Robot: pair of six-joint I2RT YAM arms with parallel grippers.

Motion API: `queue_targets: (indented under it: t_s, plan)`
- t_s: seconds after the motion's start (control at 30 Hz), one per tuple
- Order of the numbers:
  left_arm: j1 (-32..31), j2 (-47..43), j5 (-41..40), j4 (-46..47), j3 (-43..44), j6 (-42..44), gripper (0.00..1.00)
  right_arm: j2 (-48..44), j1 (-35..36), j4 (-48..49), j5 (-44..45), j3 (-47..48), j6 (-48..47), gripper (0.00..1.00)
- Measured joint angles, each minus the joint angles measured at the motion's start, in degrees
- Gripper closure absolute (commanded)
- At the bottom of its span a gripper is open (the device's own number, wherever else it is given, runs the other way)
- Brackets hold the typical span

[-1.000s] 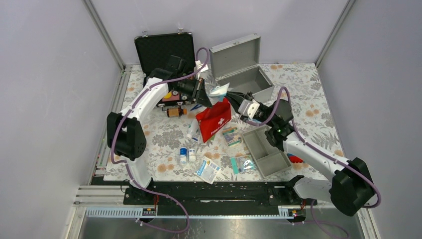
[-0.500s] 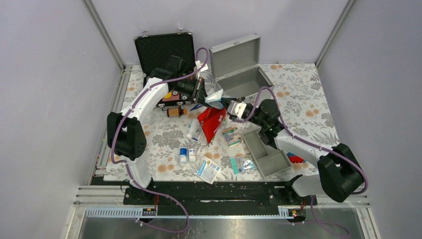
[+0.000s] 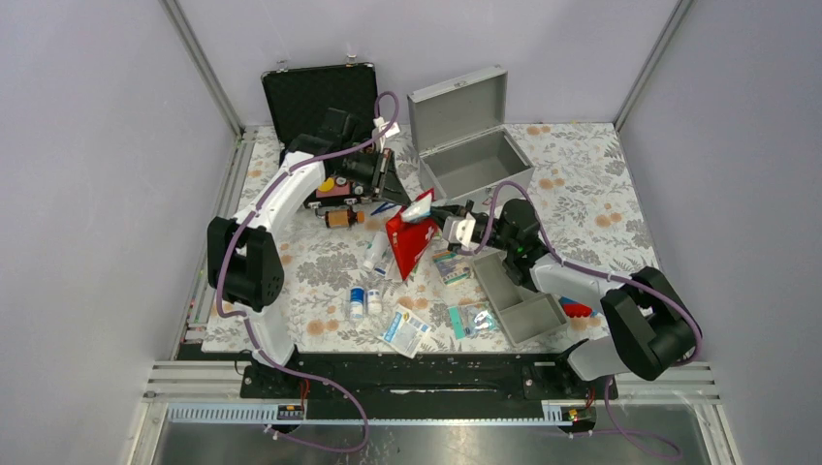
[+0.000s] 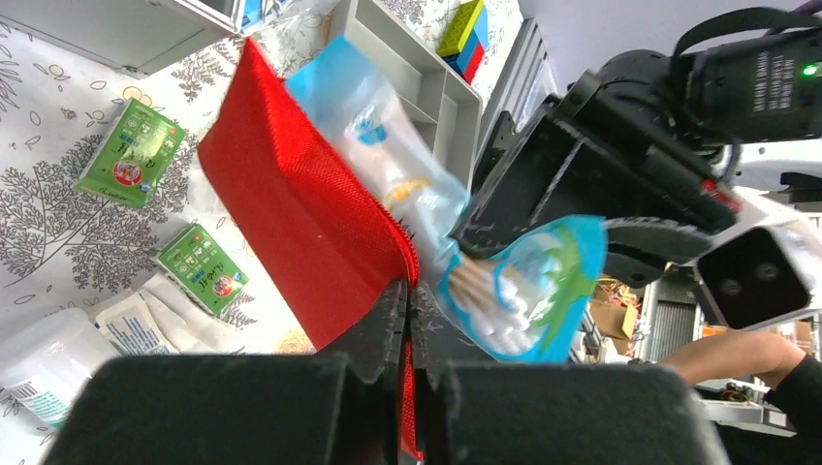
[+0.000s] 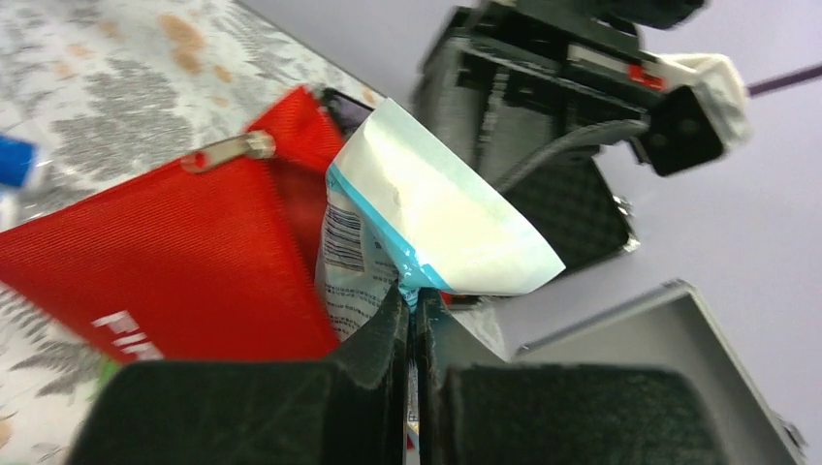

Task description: Organize the medicine kit

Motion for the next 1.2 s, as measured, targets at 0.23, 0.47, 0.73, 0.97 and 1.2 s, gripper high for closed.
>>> queue_targets:
  t_s: [0.23,0.47,0.73,0.97,1.2]
  plan:
    - [0.57,0.02,0.98,3.69,-1.22,-5.14,1.00,0.31,-0.50,-5.11,-8.66,-2.38,-5.57,1.00]
    - [-2.19,0.00,0.63,2.62,-1.53,-2.40,1.00,1.29,-0.79,-19.45,-12.48,3.50,-12.83,1.00]
    - [-5.07,-0.83,-2.34,0.55,-4.74,3.89,1.00,3.98,0.74,-40.41,-8.83,12.68,-24.39,1.00]
    - [-5.31,-0.79,-2.32,-0.76,-5.38,5.38,1.00,4.35,3.06,-53.68,-1.49,15.69,-37.62,1.00]
    - [-4.83,0.81,-2.36,-1.14,-5.38,6.51,1.00,7.74,8.35,-57.57,12.44,20.11,-39.91,1.00]
